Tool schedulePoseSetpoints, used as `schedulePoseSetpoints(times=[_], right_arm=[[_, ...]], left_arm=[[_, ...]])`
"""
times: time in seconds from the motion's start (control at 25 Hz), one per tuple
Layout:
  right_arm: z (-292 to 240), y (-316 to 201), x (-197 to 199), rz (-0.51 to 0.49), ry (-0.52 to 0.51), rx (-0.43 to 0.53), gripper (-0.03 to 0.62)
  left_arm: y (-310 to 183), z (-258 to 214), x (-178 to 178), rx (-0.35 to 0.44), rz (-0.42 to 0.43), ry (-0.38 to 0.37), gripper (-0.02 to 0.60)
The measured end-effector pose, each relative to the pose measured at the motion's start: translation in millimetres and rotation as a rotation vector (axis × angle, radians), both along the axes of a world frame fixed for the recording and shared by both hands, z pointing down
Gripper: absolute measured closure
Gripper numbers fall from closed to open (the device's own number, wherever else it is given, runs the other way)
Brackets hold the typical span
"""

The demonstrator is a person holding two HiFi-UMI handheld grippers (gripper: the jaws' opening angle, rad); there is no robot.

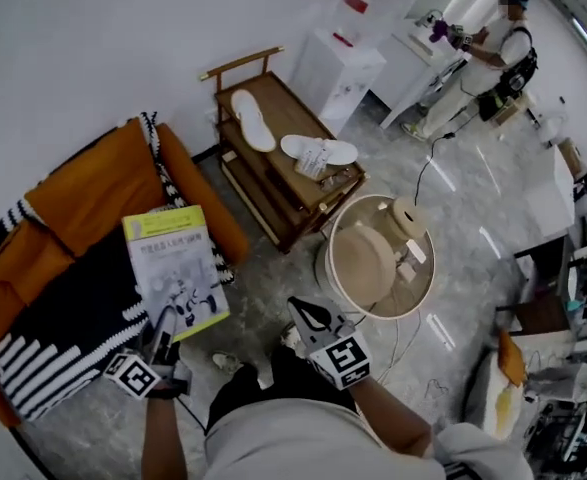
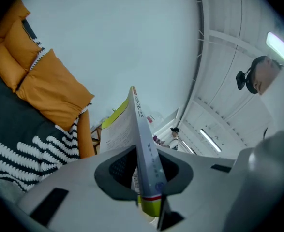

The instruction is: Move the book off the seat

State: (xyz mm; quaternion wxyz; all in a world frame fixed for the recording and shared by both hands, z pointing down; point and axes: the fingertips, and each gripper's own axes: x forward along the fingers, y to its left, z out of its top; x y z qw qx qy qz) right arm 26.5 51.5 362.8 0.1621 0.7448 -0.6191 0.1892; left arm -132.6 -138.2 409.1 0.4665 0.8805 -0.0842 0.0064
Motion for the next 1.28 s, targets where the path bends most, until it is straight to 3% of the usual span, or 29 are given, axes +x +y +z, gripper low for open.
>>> schedulePoseSetpoints(times=[0.16,0.44,0.64,0.76,0.88,1.16,1.28], right_arm=[[3,56,39,0.144,0.004,-0.001,0.572],[-5,158,121,0.331,0.009,0.067,0.572],[-13,240,185,0.445,0.011,0.135,0.572],[-19,292,219,0.494,0.029,0.162,0.572],[-19,342,249,0.554,0.042,0.185,0.572],[-11,427,281,0.714,0.022,0.22,0.572],[-3,451,282,0.779,0.013,0.221,0.572]], left_arm=[[38,-10,65,0.03,0.14,0.026,0.502],[144,-24,167,0.015,0.338,0.039,0.502],[226,-28,227,-0.07,0.423,0.04,0.502],[271,-41,266,-0.018,0.484,0.04,0.502],[312,-49,301,-0.061,0.516,0.059,0.502],[370,-56,362,-0.093,0.615,0.053,0.502],[389,-54,379,-0.062,0.685,0.042,0.502]])
